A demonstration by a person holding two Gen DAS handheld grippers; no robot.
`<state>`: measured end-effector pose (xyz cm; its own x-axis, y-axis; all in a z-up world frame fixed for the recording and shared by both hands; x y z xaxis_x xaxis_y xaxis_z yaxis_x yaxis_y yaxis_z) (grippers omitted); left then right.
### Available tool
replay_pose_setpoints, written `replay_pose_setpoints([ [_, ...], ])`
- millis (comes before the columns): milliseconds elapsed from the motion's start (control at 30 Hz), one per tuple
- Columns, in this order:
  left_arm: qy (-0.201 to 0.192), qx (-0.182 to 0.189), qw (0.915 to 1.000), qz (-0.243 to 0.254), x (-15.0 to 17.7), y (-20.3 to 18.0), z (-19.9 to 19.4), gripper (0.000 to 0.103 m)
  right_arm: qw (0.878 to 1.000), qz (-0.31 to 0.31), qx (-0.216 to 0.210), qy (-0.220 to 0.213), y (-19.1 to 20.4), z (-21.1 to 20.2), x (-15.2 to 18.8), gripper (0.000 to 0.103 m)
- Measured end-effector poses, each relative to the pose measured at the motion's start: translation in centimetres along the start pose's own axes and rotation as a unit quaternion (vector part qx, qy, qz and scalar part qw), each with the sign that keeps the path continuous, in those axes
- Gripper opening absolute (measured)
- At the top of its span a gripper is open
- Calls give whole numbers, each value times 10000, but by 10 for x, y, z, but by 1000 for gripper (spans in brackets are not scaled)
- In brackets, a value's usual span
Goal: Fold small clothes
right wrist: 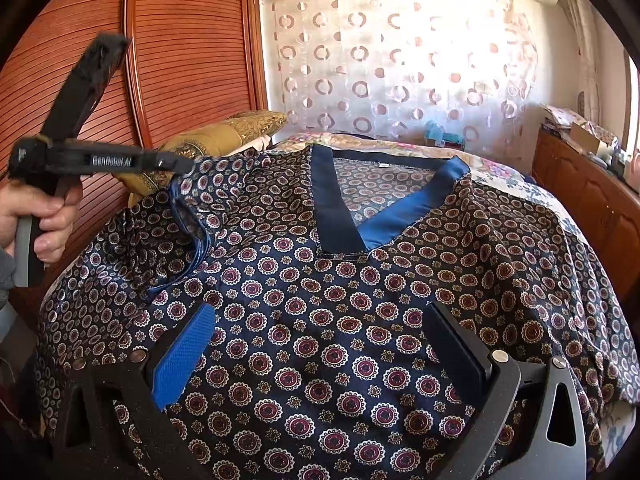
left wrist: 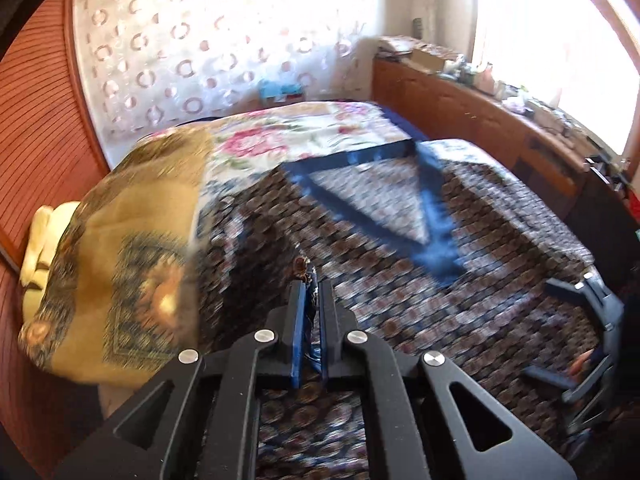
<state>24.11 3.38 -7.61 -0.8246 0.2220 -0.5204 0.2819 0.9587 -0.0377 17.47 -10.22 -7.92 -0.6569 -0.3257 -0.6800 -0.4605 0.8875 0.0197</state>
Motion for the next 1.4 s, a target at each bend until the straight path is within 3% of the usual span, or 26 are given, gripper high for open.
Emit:
replay_pose_setpoints([
  [67,-111,137,9998,87,-4,-10,-8,19,10000,11,-11,8,0,1,0,103],
  [267,-347,382,9985,198,-1,-21,-27,74,10000,-5,9,-1,0,1,0,103],
  [300,-365,375,9984,194,1,-20,-28,79,10000,-4,7,-2,0,1,0,103],
  [567,-643,-43,9978,-133,32,15,-44,79,10000,-4,3,4,0,0,1,103],
  [667,-560,-254,9978,-265,37,35,-38,79,10000,-26,25,12,2,0,1,103],
  [733,-456,-342,9979,-300,38,42,-29,77,10000,-23,24,18,2,1,0,103],
  [867,-83,-399,9987,-299,36,48,2,55,10000,-12,-1,34,1,1,0,103],
  [1033,445,-711,9961,-267,38,53,40,35,10000,-13,-7,33,0,1,0,103],
  [1200,581,-850,9945,-176,38,50,48,7,10000,-16,-12,20,0,1,0,103],
  [1300,481,-992,9939,71,35,39,40,7,10000,-14,-21,14,1,1,1,103],
  [1400,349,-831,9958,167,29,28,30,5,10000,-15,-18,12,0,1,1,103],
])
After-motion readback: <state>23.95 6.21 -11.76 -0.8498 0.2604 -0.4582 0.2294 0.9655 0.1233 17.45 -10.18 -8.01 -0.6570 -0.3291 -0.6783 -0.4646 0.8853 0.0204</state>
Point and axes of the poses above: each gripper's, at about its wrist camera, not at the fingertips, and z roughly the way its jaws point, y to its left, x to its underside, the point moved 8 cm from there along z, roughly the way its jaws point, and after that the axes turned 14 degrees about y, right-handed, at the moved point
